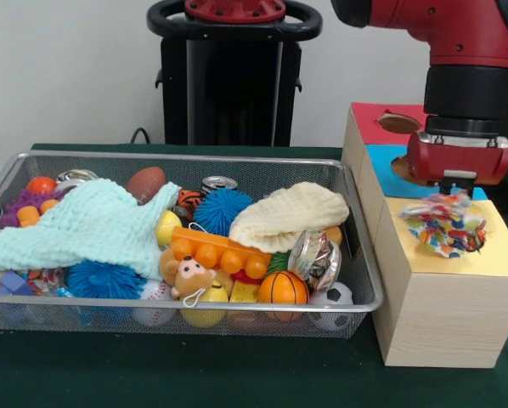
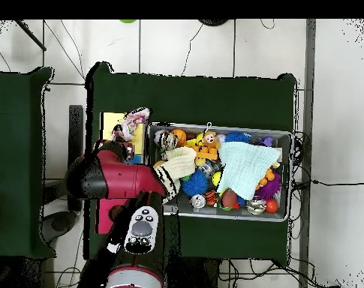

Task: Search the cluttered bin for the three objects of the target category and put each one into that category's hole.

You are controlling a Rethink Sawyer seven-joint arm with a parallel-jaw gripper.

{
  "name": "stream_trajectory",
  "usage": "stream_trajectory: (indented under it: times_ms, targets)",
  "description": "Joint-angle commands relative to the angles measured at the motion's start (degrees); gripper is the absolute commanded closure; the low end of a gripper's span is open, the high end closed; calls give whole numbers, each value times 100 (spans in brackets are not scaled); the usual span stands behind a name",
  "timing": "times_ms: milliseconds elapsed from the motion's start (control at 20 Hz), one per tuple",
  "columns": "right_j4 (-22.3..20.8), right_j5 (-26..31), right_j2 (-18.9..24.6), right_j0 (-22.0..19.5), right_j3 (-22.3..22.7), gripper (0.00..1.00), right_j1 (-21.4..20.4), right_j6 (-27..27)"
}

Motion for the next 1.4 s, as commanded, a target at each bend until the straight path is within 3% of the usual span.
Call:
stream_trajectory:
  times_ms: [50, 550, 700, 750, 950, 1200, 1400]
  targets:
    - [58, 183, 991, -181, 322, 100, 462, 972]
    - [171, 183, 399, 130, -442, 100, 1290, 945]
    - [399, 352, 2, 391, -693, 100, 1548, 1117]
    - [538, 615, -344, 597, -929, 100, 1734, 1200]
    - [915, 1180, -990, 910, -1414, 100, 2179, 1405]
    - [1042, 1380, -1205, 988, -1406, 100, 2131, 1367]
    - [885, 1417, -924, 794, -1207, 100, 1784, 1001]
